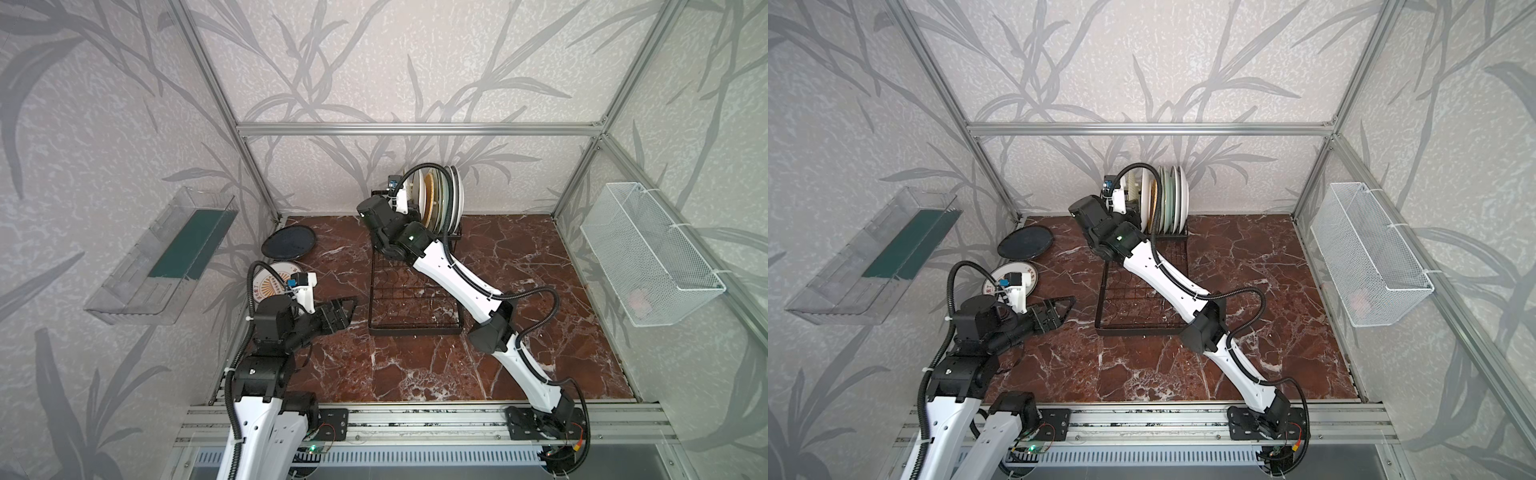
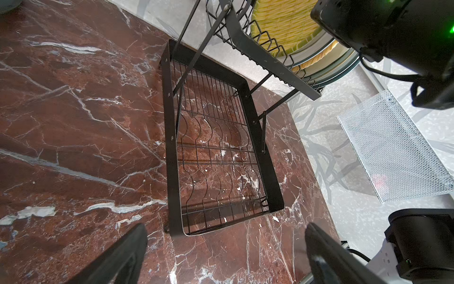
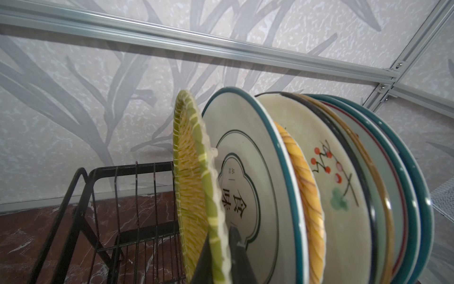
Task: Load plates into a dish rack
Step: Place the plate on the dish rack.
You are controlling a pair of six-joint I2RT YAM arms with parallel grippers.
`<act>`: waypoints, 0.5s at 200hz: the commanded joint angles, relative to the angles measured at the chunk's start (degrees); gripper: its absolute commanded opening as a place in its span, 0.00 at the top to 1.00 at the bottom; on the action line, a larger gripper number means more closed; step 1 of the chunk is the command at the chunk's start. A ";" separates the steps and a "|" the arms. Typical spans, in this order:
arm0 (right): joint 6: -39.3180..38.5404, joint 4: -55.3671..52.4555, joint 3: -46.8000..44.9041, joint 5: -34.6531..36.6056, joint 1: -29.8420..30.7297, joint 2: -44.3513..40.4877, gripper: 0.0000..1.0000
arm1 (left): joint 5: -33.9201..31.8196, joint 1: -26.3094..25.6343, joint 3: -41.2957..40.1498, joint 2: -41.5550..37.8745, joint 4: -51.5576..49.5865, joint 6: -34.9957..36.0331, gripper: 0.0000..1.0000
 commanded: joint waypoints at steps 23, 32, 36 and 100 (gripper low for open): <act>5.54 -2.99 1.07 -1.71 -0.25 -0.15 0.89 | 0.54 -0.15 -0.47 -0.07 1.08 0.63 0.01; 5.92 -3.36 1.06 -1.90 -0.21 -0.30 0.87 | 0.59 -0.15 -0.42 -0.07 1.04 0.65 0.01; 6.06 -3.49 1.08 -2.06 -0.24 -0.30 0.86 | 0.60 -0.15 -0.47 -0.02 1.10 0.64 0.01; 4.53 -1.95 0.81 -4.10 -0.12 -2.01 0.75 | 0.61 -0.14 -0.42 -0.07 1.12 0.64 0.01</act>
